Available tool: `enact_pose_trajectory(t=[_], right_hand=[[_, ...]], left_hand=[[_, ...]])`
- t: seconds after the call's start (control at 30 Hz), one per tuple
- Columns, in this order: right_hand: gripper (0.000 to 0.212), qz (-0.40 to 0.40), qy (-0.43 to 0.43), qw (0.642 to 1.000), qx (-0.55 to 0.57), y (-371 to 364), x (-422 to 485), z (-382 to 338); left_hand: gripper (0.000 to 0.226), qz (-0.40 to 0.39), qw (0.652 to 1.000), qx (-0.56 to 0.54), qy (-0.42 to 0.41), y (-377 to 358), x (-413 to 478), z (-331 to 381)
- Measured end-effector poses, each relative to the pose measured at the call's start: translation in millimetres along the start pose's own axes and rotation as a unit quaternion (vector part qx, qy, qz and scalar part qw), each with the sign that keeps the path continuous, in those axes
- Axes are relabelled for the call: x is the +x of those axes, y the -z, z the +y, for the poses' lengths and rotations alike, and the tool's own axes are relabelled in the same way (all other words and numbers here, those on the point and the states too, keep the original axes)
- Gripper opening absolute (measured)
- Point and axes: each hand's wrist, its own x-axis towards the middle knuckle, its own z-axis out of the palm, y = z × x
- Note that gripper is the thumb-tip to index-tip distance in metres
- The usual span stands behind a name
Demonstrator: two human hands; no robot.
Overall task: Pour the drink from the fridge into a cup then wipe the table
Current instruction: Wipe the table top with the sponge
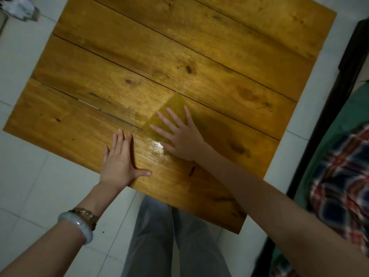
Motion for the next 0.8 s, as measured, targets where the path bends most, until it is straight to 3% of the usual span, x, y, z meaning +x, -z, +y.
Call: enact_pose_trajectory(t=[0.1,0.23,0.3,0.4,0.47,0.6,0.7,0.8], right_hand=[[0.055,0.040,0.001,0.999,0.001,-12.9,-48.1,19.8],[0.052,0.050,-0.187,0.981,0.025,-14.9,-84.7,33.9],[0.053,0.045,-0.302,0.950,0.067,-12.6,-80.8,17.6],[0.054,0.045,-0.463,0.872,0.150,-4.3,-44.1,-20.7],[0.058,0.046,-0.522,0.828,0.202,4.8,-19.3,-36.2],[0.063,0.018,-0.511,0.809,0.290,15.8,-10.4,-37.9],[0.056,0.134,-0.476,0.792,0.359,31.6,-39.6,-32.1],[0.040,0.262,-0.516,0.709,0.403,38.5,-81.9,-21.8]], left_hand=[[0.138,-0.002,1.000,-0.005,0.005,0.6,-0.1,1.8],[0.139,-0.007,1.000,0.007,0.016,2.9,0.5,5.3],[0.140,-0.006,1.000,0.006,0.018,3.3,0.0,5.6],[0.139,-0.017,1.000,0.006,0.018,3.3,0.4,5.5],[0.132,-0.026,0.999,-0.017,0.023,4.0,1.2,5.1],[0.093,0.031,0.991,-0.128,0.013,11.8,-0.1,22.0],[0.065,0.084,0.980,-0.176,-0.045,19.2,-2.1,56.2],[0.056,0.083,0.972,-0.204,-0.082,18.6,5.1,93.7]])
